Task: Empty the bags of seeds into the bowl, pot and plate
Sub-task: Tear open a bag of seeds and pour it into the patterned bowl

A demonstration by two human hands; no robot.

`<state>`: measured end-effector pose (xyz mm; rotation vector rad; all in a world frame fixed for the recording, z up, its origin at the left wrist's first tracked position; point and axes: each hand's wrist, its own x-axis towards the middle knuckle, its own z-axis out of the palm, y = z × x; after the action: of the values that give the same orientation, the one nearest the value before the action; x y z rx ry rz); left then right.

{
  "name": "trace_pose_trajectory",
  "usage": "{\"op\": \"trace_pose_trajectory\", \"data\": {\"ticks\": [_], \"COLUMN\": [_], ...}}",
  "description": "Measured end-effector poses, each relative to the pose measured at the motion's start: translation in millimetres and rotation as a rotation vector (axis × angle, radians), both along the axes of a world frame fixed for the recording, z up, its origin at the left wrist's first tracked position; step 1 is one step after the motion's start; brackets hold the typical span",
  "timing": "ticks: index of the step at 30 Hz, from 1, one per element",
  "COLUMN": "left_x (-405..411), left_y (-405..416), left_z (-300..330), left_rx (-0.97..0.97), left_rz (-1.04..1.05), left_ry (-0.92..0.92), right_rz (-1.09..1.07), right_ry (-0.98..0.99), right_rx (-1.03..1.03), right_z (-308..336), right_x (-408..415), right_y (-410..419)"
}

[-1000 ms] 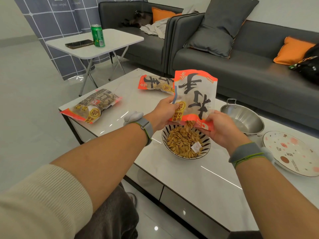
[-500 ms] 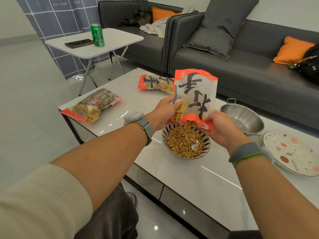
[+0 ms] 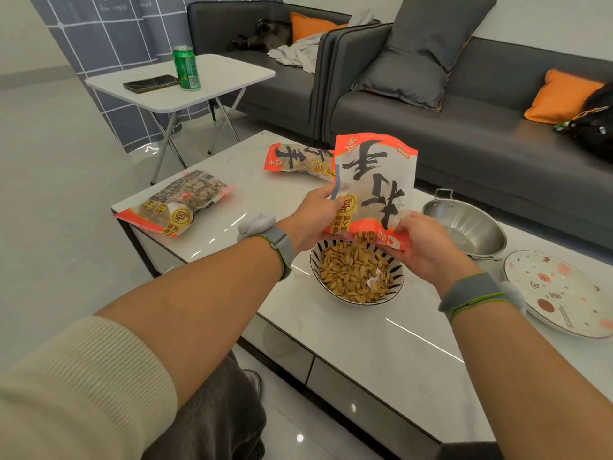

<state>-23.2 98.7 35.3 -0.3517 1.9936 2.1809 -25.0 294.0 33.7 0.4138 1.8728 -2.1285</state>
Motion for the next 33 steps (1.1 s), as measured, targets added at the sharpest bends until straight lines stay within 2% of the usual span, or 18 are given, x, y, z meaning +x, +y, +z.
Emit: {"op": "trace_pose_trajectory", "data": {"ticks": [33], "left_x": [1.8], "left_y": [1.0], "left_z": [1.4], "left_rx": [0.039], "left_rz": [0.025], "left_ry": [0.001], "right_rz": [-0.008], "right_ry": [0.028], "right_rx": [0.004], "right_z": [3.9], "right_x": [1.5], "right_y": [-2.9]}}
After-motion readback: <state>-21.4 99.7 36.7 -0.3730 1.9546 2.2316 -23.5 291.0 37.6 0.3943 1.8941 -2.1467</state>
